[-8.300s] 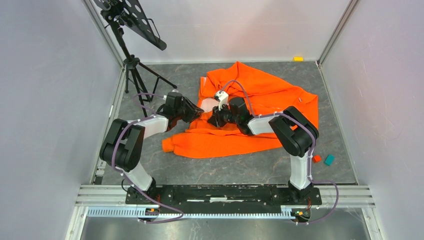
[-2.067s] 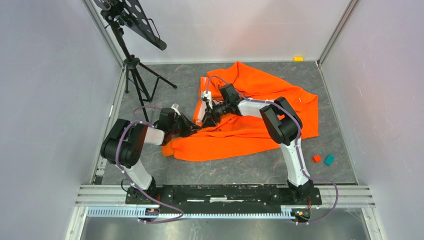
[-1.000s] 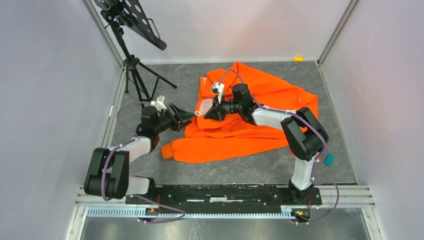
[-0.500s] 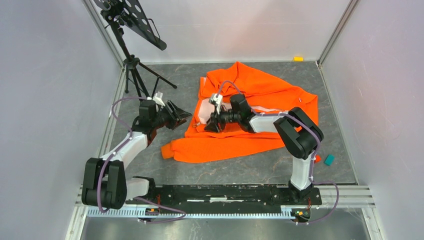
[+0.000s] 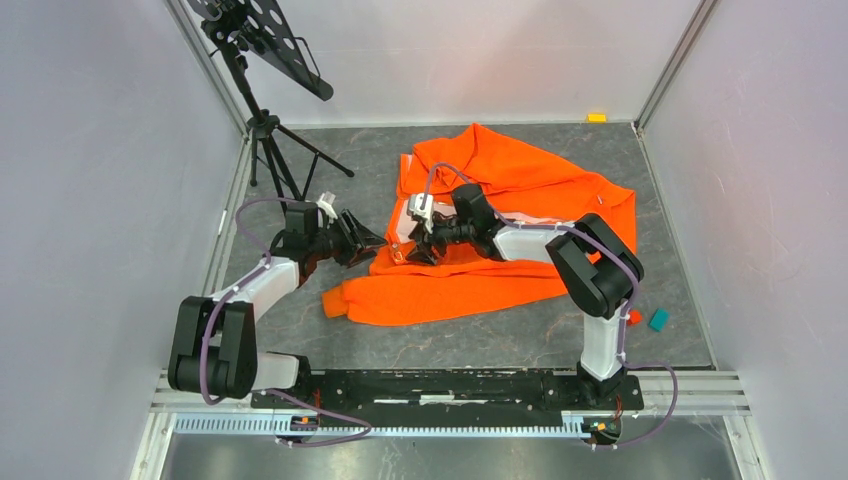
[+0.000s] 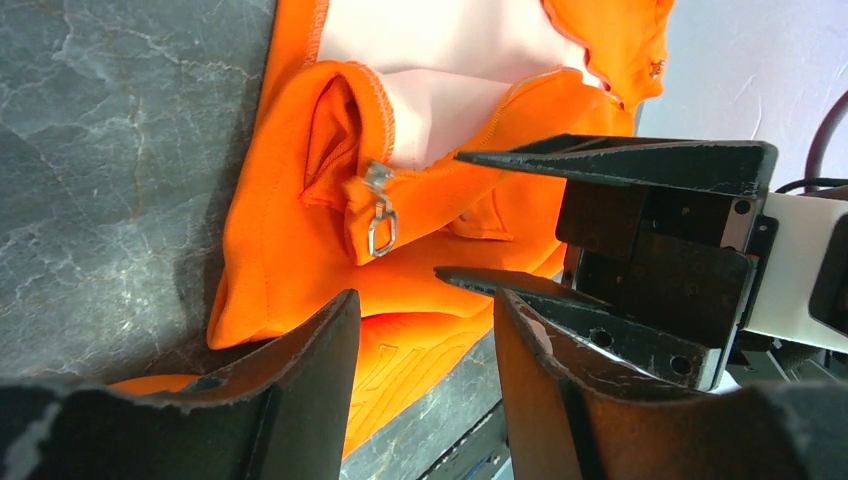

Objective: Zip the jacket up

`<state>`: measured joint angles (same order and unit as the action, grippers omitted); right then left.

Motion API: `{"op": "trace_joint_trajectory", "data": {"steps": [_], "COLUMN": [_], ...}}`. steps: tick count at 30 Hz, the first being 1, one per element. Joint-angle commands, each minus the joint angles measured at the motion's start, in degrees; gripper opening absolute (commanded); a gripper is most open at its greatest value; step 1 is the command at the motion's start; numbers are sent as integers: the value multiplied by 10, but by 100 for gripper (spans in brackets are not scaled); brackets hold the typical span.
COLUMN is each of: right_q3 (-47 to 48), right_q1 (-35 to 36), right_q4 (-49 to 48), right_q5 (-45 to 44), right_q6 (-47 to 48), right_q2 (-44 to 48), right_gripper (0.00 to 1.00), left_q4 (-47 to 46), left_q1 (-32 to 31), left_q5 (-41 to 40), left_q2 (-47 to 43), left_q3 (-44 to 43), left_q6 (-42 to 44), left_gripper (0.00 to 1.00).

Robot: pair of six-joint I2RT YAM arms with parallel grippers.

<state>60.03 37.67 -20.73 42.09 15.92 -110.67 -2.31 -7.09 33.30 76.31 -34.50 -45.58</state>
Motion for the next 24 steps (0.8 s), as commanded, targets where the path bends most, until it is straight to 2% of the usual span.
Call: {"op": "trace_joint_trajectory", "data": {"steps": [1,12,18,24], "right_q3": [42,113,151,116], "right_q1": [3,5,5,5], "right_q4": [33,90,126,84], "right_q5": [-34,-25,-54,-53], "right_q6": [110,133,89,43], "right_q2": [-14,-81,-94,-40], "right_gripper": [63,59,40,32], "left_q4": [-5,-2,-10,-59], "left_q1": [1,2,2,6], "left_q5": [25,31,33,49], "left_q2": [4,17,17,9], "left_q3": [-28,-31,-28,-8], "left_q6": [30,37,33,-12], "left_gripper": [58,56,55,57]}}
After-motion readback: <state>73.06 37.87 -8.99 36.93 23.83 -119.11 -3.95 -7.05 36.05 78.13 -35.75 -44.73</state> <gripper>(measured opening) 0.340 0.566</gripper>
